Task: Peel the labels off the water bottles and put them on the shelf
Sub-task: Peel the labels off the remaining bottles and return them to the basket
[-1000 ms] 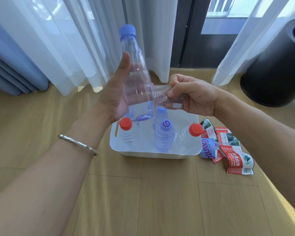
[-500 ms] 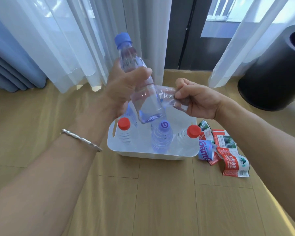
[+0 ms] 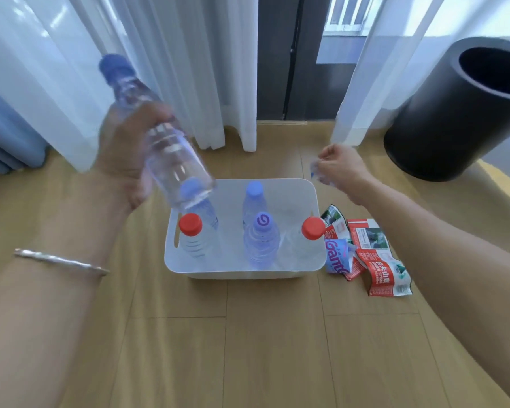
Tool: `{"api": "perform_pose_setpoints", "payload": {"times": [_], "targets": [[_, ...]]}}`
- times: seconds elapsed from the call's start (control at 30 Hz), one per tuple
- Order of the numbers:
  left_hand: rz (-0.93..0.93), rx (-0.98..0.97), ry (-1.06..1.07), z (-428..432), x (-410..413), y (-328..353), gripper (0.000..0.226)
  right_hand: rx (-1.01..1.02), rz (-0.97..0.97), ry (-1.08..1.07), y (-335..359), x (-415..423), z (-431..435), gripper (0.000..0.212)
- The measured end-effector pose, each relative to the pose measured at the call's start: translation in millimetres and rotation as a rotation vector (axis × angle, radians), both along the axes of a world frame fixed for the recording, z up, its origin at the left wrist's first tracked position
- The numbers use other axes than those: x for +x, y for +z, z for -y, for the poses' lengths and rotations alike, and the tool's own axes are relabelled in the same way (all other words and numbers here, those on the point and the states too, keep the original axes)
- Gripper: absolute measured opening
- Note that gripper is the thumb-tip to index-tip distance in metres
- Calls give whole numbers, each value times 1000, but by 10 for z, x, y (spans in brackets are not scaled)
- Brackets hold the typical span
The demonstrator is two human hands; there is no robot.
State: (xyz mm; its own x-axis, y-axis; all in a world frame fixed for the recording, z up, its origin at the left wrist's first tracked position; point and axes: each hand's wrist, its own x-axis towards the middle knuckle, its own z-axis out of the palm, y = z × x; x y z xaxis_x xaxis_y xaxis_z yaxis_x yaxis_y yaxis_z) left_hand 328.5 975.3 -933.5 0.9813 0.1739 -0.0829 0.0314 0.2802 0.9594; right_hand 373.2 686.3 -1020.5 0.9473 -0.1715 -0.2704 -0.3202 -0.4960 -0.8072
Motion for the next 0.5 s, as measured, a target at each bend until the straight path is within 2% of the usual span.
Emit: {"api": "perform_pose_setpoints", "payload": {"times": [0.1,0.23,0.33,0.5], "targets": [[-2,69,-113,245,-78,91,30,-304,121,87,-59,-35,-195,23],[15,96,-209,388,-146,193,37,-506,220,198,-183,-32,-346,29],[1,131,-242,418,-168,209,36,-577,178,256,-347,10,-342,35],[-51,134,-277,402,-201,213,40,-623,-16,420,-566,3,-233,46]]}}
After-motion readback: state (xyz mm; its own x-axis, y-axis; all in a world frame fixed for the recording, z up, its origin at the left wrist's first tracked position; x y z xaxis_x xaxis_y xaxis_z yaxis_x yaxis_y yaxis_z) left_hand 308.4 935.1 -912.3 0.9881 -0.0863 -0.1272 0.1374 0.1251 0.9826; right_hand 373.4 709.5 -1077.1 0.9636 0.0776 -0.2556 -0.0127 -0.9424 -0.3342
